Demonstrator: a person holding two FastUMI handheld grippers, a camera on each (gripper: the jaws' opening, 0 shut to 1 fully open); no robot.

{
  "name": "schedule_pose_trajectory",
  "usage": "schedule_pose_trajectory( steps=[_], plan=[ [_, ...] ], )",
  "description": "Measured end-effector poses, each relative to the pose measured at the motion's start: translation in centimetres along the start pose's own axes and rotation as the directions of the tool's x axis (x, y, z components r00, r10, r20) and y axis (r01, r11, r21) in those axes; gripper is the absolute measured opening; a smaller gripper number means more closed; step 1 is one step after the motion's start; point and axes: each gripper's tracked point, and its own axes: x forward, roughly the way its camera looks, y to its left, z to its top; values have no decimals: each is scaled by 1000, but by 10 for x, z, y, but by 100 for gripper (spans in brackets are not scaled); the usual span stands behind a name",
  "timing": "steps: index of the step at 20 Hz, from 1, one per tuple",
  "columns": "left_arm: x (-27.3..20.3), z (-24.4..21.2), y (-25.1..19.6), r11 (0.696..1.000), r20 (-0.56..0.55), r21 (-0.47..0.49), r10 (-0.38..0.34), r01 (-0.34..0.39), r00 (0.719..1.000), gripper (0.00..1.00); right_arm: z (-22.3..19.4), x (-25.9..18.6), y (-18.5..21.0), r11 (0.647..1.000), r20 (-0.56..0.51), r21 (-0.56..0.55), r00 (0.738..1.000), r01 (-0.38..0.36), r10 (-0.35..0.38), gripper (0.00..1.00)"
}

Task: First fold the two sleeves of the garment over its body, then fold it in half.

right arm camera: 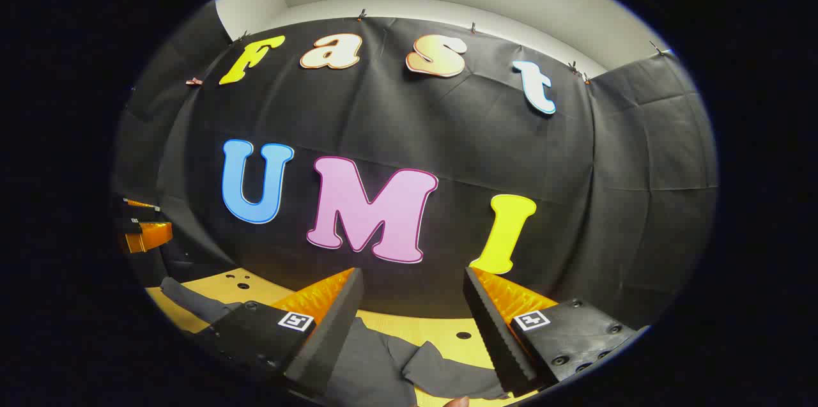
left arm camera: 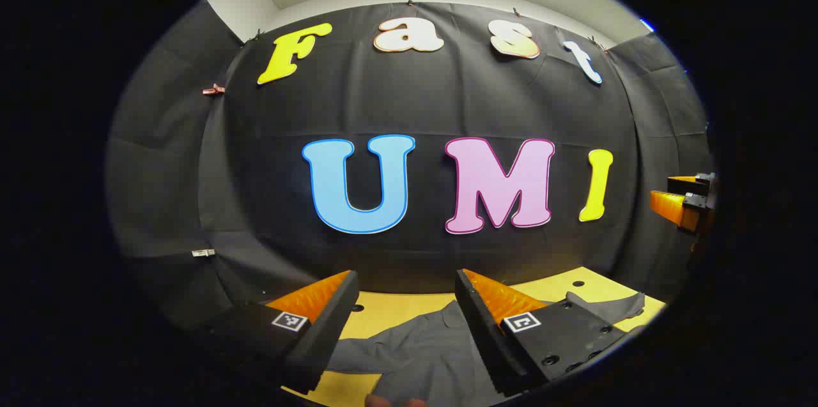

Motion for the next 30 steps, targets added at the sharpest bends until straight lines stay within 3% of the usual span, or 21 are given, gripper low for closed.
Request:
schedule_pose_trajectory(
  steps=[15, 23, 30],
  plan=[
    [10, 2, -37, 1000, 4, -9, -17, 17, 1000, 96, -25, 14, -49, 999, -29, 5, 999, 41, -41, 97],
    [19, -6, -66, 1000, -29, 2, -17, 17, 999, 96, -116, 28, -124, 994, -169, -35, 980, 103, -107, 98],
    [27, -16, -102, 999, -78, 35, -15, 18, 997, 95, -219, 28, -196, 985, -329, -36, 929, 170, -172, 98]
  ],
)
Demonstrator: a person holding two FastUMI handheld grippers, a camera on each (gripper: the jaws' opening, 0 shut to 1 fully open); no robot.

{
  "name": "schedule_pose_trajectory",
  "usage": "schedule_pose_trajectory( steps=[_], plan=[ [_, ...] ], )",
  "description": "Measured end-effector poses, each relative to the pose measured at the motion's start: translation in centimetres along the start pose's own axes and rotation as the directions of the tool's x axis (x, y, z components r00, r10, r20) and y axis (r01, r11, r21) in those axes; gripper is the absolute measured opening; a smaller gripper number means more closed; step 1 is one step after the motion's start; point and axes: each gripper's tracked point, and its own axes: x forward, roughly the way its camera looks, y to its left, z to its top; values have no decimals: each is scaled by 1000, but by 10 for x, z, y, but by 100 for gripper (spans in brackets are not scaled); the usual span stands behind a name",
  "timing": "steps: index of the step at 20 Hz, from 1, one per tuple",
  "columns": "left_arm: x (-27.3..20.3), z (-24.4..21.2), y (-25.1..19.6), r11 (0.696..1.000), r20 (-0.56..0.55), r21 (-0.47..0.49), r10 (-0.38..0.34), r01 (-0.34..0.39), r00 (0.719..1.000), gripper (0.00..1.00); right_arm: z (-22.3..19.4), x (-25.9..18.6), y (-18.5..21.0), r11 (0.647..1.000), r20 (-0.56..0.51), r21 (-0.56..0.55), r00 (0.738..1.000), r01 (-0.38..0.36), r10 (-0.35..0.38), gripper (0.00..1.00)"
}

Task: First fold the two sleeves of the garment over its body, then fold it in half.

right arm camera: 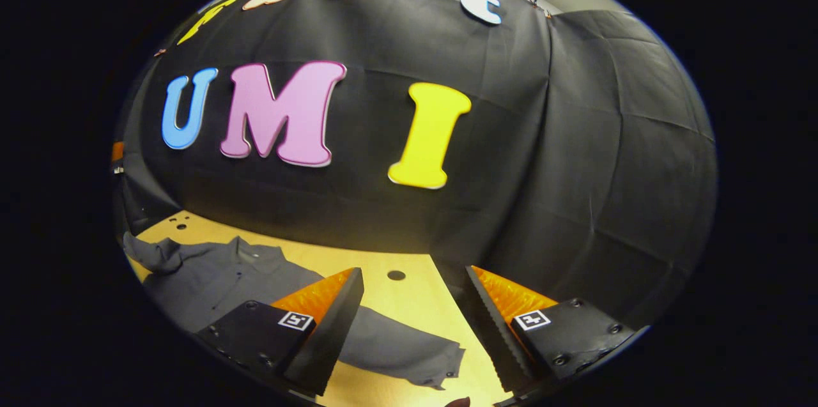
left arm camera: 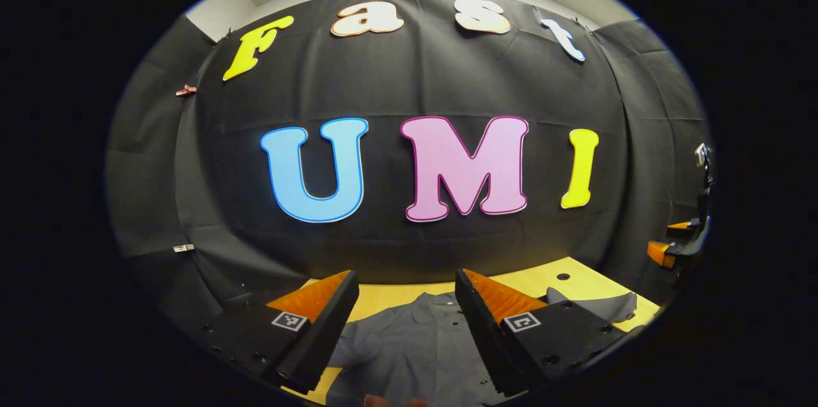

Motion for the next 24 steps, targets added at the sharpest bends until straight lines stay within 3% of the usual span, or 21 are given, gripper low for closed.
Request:
schedule_pose_trajectory(
  steps=[9, 14, 24],
  plan=[
    [2, 0, -30, 998, -36, 37, 47, -45, 998, 98, -129, 42, -37, 999, -225, 41, 974, 12, -2, 98],
    [-1, -14, -33, 996, -97, -22, 89, -92, 991, 98, -196, 52, -48, 998, -352, 64, 936, 21, 3, 98],
    [-22, -22, -14, 979, -132, 51, 204, -199, 970, 98, -275, 68, -50, 988, -512, 150, 858, 44, 39, 98]
  ],
)
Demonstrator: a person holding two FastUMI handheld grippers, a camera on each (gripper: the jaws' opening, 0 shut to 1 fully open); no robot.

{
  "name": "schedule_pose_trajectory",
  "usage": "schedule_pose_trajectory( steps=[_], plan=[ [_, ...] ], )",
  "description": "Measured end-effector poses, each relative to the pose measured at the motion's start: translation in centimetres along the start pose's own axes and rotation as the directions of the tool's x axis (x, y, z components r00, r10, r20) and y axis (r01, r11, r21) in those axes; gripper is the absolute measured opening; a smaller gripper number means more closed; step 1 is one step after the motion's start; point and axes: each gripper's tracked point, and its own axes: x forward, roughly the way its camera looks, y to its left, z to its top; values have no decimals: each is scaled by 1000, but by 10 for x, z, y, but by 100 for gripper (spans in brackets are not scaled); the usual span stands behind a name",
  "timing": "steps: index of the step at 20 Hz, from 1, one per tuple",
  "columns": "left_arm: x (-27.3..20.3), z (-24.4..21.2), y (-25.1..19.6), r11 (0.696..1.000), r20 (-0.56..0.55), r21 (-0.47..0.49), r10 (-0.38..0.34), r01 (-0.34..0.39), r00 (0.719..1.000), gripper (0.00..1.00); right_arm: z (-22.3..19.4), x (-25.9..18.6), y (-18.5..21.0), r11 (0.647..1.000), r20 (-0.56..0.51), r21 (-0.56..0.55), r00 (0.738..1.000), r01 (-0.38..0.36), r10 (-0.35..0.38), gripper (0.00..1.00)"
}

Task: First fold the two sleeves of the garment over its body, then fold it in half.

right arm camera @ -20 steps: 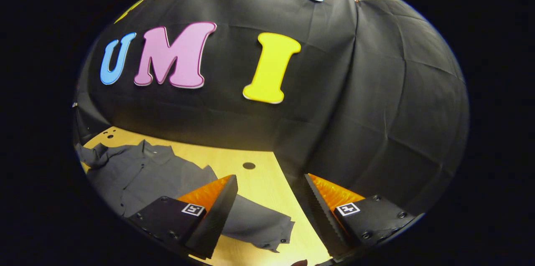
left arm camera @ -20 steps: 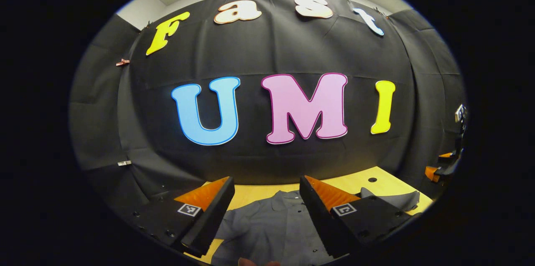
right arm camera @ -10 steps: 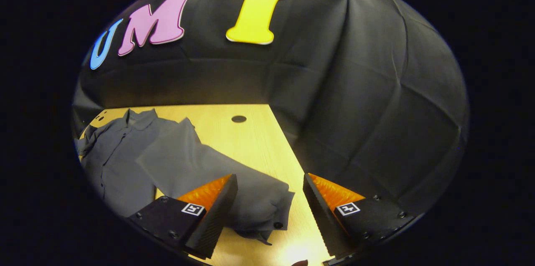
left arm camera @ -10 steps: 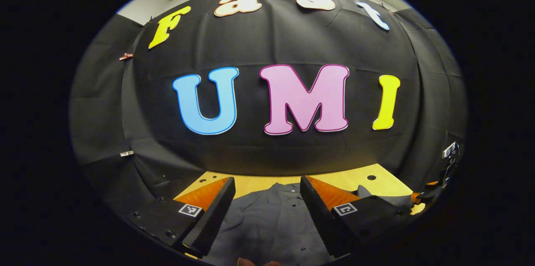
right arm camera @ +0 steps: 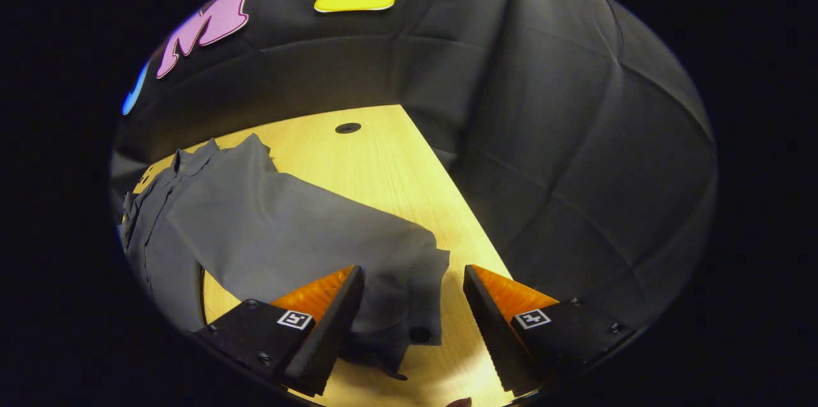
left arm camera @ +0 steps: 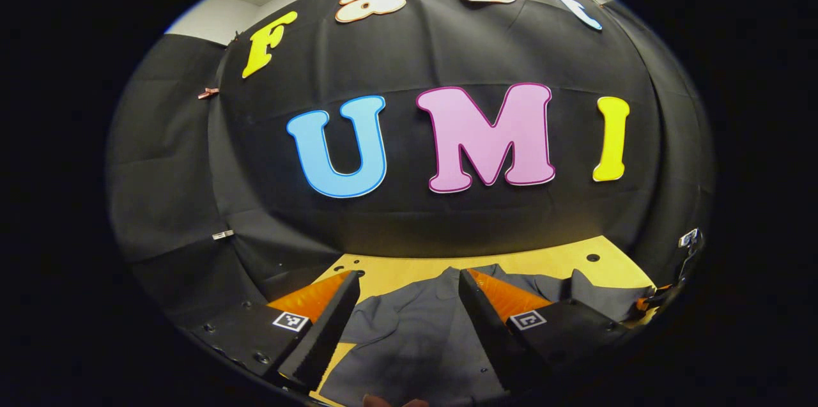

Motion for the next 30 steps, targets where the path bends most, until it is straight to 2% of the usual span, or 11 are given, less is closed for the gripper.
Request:
schedule_pose_trajectory(
  steps=[2, 3, 4, 5, 7, 8, 10, 14, 19, 23, 30],
  plan=[
    [-3, -1, 3, 1000, -2, -1, 9, -9, 1000, 98, -9, 5, 7, 999, -45, 28, 999, -19, 21, 96],
    [-4, 0, 4, 1000, 1, 1, 11, -11, 1000, 98, -2, 9, 7, 999, -13, 39, 1000, -4, 4, 80],
    [-5, 1, 6, 1000, 4, 5, 10, -10, 1000, 98, -7, 8, 5, 999, -40, 42, 999, -13, 15, 92],
    [-4, 2, 8, 1000, 8, 10, 8, -8, 1000, 98, -7, 11, 5, 999, -38, 34, 999, -19, 20, 66],
    [-2, 4, 14, 1000, 24, 6, 3, -3, 1000, 98, -5, 10, 3, 995, -69, 96, 998, -3, 10, 12],
    [-1, 2, 19, 1000, 29, -2, 0, 0, 1000, 98, -1, 4, 4, 992, -69, 123, 998, 4, 5, 8],
    [3, 2, 28, 1000, 35, -22, -13, 14, 999, 98, 22, -8, 9, 988, -4, 156, 1000, 9, -8, 8],
    [16, -2, 47, 997, 47, -47, -64, 66, 997, 98, 68, -65, 28, 991, 120, 134, 993, -12, -4, 8],
    [34, -3, 76, 991, 71, -57, -115, 119, 991, 98, 137, -134, 75, 993, 286, 112, 958, -31, -2, 8],
    [45, -9, 98, 988, 81, -69, -135, 141, 988, 98, 173, -181, 132, 996, 360, 40, 931, -83, 63, 8],
    [58, -25, 147, 983, 90, -112, -137, 147, 986, 98, 203, -217, 250, 982, 406, -42, 895, -186, 187, 7]
  ],
)
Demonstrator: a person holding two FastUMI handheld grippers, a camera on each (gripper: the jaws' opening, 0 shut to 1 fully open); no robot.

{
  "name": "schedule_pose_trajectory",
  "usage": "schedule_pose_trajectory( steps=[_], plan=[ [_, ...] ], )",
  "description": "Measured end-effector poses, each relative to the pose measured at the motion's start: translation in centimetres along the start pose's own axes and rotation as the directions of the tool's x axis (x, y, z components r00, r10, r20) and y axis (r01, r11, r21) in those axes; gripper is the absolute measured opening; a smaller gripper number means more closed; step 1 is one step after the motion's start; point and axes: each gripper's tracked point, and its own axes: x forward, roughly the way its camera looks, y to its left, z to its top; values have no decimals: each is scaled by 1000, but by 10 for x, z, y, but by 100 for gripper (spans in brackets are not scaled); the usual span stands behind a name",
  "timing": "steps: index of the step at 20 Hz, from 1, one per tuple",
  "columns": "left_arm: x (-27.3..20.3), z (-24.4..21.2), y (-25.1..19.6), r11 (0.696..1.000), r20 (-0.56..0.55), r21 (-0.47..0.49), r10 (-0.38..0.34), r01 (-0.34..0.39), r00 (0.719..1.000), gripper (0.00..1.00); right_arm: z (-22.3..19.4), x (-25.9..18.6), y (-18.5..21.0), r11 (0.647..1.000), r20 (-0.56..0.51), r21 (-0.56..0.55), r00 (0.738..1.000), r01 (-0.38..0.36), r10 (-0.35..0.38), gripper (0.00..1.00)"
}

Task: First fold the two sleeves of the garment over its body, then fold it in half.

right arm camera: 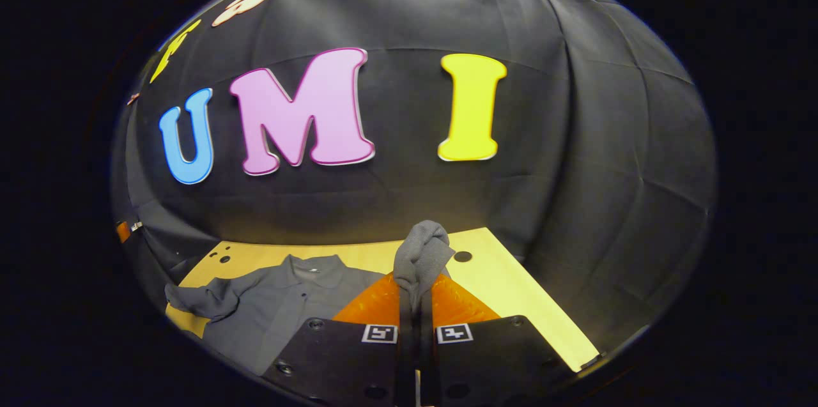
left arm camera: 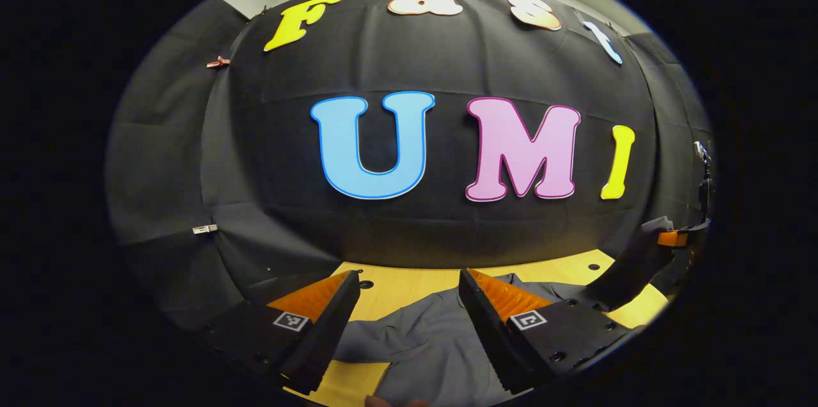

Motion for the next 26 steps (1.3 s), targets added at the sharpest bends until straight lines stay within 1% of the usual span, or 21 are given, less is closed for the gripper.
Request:
schedule_pose_trajectory(
  steps=[3, 6, 12, 15, 18, 20, 24, 26],
  plan=[
    [-1, -5, 26, 1000, 4, -5, 3, -3, 1000, 98, 5, 2, 50, 999, -1, -5, 999, -47, 47, 7],
    [-2, -14, 54, 1000, 2, -1, 4, -4, 1000, 98, 0, 11, 100, 996, -7, -22, 997, -83, 83, 7],
    [2, -34, 116, 1000, -16, 8, 22, -22, 1000, 98, -28, 40, 187, 992, -54, -31, 991, -122, 120, 7],
    [7, -49, 143, 1000, -43, 0, 30, -30, 999, 98, -56, 55, 225, 989, -100, -63, 986, -137, 130, 7],
    [13, -63, 168, 999, -62, -12, 43, -44, 997, 98, -98, 62, 261, 984, -167, -65, 974, -167, 154, 7],
    [16, -71, 182, 998, -70, -13, 53, -54, 996, 98, -125, 75, 276, 983, -204, -78, 968, -168, 149, 8],
    [21, -84, 208, 997, -71, -5, 72, -73, 995, 98, -183, 94, 300, 981, -301, -104, 945, -166, 128, 8],
    [24, -93, 217, 997, -85, -14, 79, -80, 993, 98, -206, 99, 311, 981, -350, -98, 928, -169, 125, 8]
  ],
)
